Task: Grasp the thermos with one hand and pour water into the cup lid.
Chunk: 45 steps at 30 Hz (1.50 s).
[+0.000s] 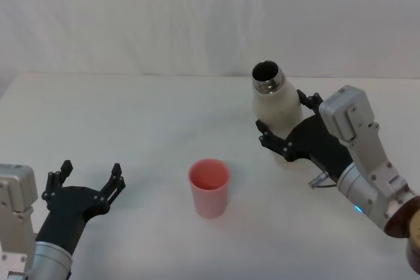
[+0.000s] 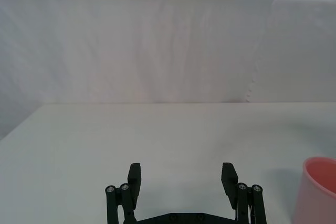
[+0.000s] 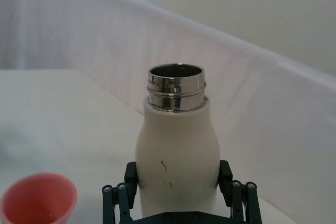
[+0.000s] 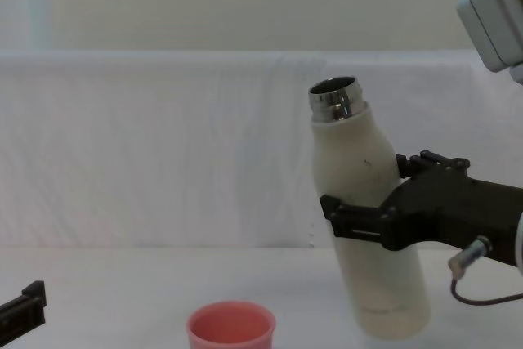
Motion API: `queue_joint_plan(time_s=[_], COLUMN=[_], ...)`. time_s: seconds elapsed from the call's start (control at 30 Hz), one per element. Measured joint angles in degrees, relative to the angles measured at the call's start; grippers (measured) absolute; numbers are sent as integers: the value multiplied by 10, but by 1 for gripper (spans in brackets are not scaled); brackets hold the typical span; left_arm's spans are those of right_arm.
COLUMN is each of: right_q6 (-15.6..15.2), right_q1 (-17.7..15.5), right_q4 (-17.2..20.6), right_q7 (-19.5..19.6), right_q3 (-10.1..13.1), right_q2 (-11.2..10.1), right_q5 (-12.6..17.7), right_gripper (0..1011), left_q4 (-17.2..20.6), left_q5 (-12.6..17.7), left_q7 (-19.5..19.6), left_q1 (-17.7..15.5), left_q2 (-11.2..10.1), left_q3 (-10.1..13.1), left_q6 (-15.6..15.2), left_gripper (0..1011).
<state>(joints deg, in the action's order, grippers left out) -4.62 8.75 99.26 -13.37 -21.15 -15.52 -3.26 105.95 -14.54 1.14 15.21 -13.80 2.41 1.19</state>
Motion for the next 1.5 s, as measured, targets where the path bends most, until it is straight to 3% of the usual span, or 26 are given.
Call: queue_joint_plan(time_s=[0.3,0.57,0.73,1.5], right_q6=[-5,-10,-12,-10], right_q1=[-9,-12,-15,-12], right_q4=[22,36,39,26], right_q7=[-8,-8,-4,-9], right_q3=[-8,-32,-35,-40], right_q2=[-20,-45,-50,-44], right_q5=[-50,-140,-175,-255], right_gripper=[947,947,947,947], left_q4=[0,0,0,0], left_q5=[0,0,0,0], left_q7=[0,0,0,0], left_q1=[0,0,0,0], left_q2=[0,0,0,0], left_q3=[0,0,0,0], left_q6=[0,0,0,0], left_gripper=[1001,1001,1001,1001])
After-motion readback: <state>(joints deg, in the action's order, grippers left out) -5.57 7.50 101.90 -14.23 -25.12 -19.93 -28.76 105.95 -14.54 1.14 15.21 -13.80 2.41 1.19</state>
